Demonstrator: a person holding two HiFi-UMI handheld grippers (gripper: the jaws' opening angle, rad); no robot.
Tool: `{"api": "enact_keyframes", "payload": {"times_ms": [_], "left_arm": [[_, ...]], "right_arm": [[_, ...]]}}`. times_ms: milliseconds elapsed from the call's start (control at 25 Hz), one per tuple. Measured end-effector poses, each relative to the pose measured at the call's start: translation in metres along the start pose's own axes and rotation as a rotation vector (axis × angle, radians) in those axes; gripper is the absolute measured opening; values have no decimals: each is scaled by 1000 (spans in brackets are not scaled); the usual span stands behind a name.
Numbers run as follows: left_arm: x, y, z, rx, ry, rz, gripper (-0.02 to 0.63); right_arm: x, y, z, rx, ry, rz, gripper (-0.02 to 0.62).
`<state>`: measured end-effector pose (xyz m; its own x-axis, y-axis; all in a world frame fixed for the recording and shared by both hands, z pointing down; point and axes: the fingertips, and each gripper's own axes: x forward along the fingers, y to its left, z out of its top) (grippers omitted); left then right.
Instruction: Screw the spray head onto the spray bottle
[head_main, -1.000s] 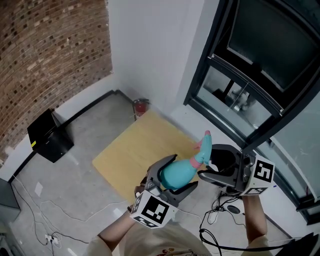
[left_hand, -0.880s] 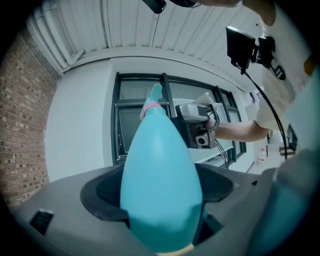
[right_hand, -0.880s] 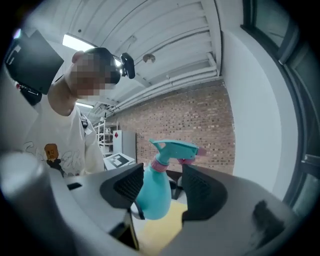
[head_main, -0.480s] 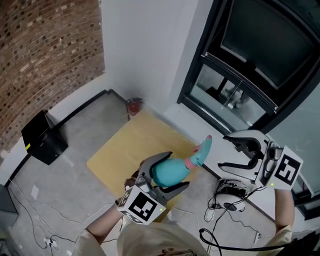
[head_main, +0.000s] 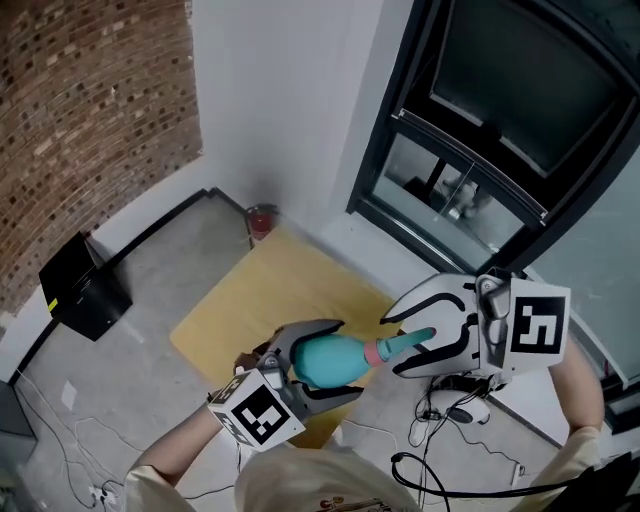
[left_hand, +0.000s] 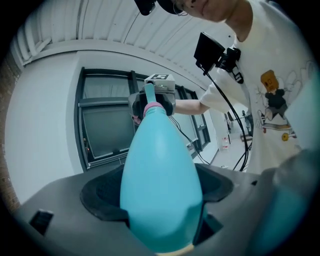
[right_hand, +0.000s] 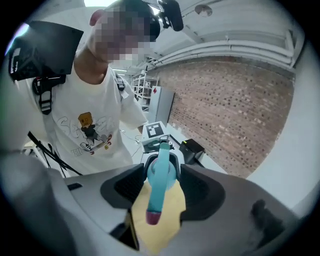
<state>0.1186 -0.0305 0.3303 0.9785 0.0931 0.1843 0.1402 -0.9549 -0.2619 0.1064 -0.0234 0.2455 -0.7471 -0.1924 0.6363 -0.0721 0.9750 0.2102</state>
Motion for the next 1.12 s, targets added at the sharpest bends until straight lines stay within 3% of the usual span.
{"api": "enact_keyframes", "payload": {"times_ms": [200,280,400,560,760,880,1040,1120], "left_arm": [[5,-2,-1,28,25,2,425],[5,-1,-3,29,36,9,425],[3,-1,-4,18,60,9,426],[4,-8,-9,4,143,-18,426],[10,-19,-17,-52,265,-69,426],[8,-21,-20,-71,295,-84,426],[2,-27,-24,-161,339,-126,426],[2,-28,-29,-146,369,-126,426]], "right_arm": [[14,8,-10,121,-2,138,220],[16,9,-9,154,-17,154,140],[15,9,-13,131,39,162,130],[15,16,-21,34,176,152,127],[18,23,-33,-180,348,149,127],[21,24,-34,-282,423,126,127],[26,22,-34,-432,520,73,127],[28,22,-39,-490,564,59,127]]}}
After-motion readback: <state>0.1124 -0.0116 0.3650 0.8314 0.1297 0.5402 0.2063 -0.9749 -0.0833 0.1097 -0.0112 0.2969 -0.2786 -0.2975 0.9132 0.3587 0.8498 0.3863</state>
